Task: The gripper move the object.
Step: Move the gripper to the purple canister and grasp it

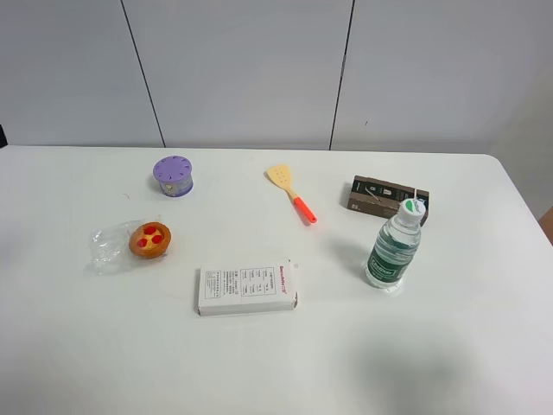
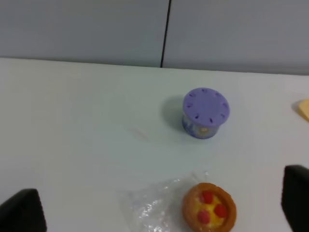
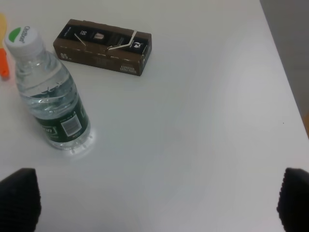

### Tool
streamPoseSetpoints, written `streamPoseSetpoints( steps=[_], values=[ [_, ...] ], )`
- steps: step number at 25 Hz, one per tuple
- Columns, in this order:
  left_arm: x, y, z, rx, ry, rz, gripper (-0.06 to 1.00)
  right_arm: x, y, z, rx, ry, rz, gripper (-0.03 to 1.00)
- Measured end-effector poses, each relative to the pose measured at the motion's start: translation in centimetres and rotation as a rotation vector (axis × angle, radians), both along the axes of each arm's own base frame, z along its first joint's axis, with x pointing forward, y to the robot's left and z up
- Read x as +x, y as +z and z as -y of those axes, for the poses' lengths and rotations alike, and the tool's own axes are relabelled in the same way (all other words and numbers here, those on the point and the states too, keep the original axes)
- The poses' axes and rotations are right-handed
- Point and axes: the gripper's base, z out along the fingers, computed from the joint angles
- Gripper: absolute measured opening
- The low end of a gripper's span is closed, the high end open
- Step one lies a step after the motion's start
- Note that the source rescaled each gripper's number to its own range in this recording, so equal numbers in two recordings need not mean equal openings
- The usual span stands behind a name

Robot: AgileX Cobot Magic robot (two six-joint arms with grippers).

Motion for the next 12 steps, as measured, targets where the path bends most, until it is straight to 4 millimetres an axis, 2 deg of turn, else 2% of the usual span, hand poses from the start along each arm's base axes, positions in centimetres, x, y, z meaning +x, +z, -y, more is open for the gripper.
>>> streamPoseSetpoints(
  steps=[5,7,12],
  values=[
    [6.5,0.4,-0.7,0.051,-0.02,-0.09,1.0,0.0,0.0,0.0,0.0,0.0,0.0,1.0],
    [8.9,0.0,-0.7,0.069,-0.043,-0.128,1.0,0.0,0.0,0.0,0.0,0.0,0.0,1.0],
    [13.8,-0.8,1.8,0.09,-0.142,-0.146,1.0,0.0,0.0,0.0,0.0,0.0,0.0,1.0]
  ],
)
